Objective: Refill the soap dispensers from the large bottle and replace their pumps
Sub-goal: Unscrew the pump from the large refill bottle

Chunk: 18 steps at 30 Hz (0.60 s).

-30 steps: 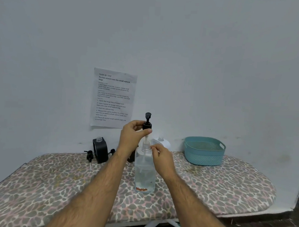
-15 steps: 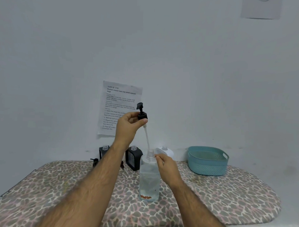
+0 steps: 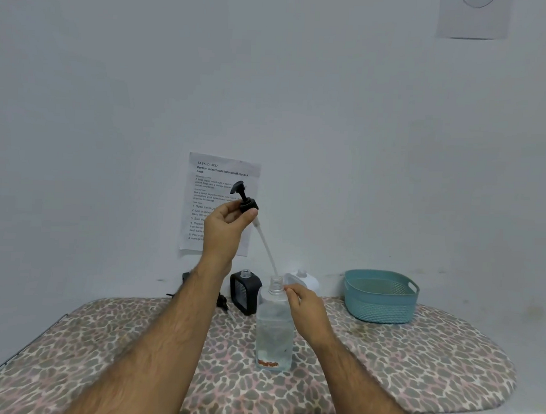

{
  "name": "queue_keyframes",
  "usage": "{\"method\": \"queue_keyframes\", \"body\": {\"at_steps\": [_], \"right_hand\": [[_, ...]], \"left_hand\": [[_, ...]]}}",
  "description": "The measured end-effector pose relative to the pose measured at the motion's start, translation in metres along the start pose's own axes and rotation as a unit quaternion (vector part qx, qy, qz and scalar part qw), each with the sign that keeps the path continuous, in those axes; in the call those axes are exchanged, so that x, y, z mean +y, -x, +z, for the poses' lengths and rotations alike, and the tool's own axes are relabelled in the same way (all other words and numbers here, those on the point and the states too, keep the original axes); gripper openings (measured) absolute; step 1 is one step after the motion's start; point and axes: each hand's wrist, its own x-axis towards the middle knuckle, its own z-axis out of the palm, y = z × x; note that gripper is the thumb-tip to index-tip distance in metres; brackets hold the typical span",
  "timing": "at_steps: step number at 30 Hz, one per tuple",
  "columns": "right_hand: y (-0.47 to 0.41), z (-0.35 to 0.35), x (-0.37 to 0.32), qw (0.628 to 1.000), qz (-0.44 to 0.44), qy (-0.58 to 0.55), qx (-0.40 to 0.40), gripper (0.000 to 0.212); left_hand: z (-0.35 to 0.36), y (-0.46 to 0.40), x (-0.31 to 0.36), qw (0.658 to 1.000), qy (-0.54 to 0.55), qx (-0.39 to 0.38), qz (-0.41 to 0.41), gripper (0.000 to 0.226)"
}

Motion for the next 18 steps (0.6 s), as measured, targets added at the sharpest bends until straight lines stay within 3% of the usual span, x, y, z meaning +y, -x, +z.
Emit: {"method": "queue_keyframes", "body": {"at_steps": [9,13,18], "right_hand": [[0.0001,0.0013,0.0012,1.0,0.002,-0.01,0.003,0.031],[0.0007,0.0003,0.0012,1.0,0.004,-0.014,0.003,0.032],[0.0017,0.0006,0.0009,1.0,0.01,-0.016,0.002,0.033]], "left_hand": [[-0.0008,0.0028,-0.003,1.0,-0.021,0.01,0.006,0.023],[-0.002,0.0009,-0.006,0.995,-0.093,-0.006,0.031,0.026],[-0.0019,0.0031,0.0011,0.999,-0.037,0.004,0.019,0.024]]}}
